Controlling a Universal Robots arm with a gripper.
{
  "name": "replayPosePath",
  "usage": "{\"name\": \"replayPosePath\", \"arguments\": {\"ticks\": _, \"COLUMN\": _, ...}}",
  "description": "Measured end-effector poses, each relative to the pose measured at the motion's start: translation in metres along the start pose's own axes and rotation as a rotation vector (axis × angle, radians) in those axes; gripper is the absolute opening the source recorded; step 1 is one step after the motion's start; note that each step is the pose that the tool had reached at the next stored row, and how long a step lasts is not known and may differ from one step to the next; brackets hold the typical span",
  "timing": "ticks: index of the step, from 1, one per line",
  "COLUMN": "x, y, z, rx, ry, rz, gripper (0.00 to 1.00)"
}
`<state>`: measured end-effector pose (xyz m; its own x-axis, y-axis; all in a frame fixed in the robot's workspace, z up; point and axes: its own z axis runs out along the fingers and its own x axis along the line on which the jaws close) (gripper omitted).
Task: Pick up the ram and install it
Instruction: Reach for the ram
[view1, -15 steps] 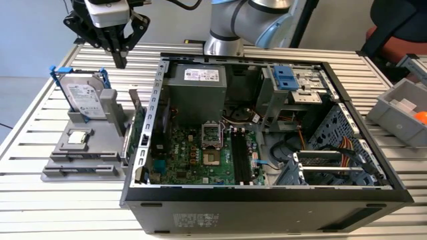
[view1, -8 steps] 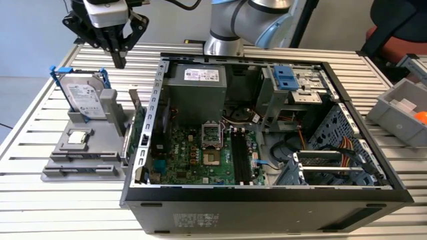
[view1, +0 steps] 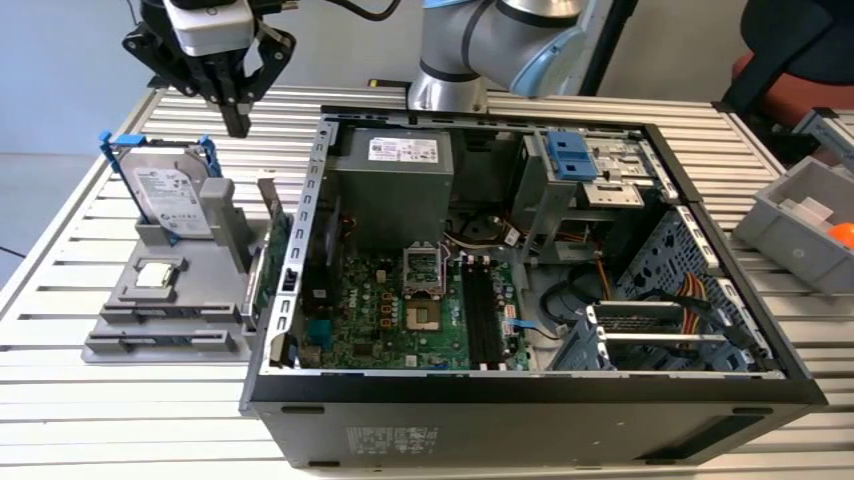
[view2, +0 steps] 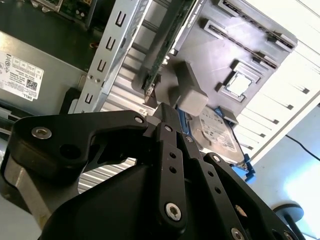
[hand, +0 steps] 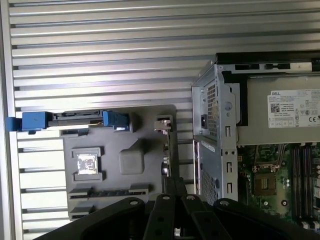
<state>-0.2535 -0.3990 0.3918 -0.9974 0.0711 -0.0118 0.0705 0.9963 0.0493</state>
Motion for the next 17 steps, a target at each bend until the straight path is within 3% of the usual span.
{"name": "replayPosePath", "arguments": {"ticks": 7, "x": 0.0024, "y": -0.0002, "z": 0.0, "rx": 0.0, "ry": 0.0, "rz": 0.0, "gripper": 0.0}}
{"name": "replayPosePath", "arguments": {"ticks": 17, "x": 0.019, "y": -0.0014, "z": -0.0001, "rx": 0.0, "ry": 0.0, "rz": 0.0, "gripper": 0.0}}
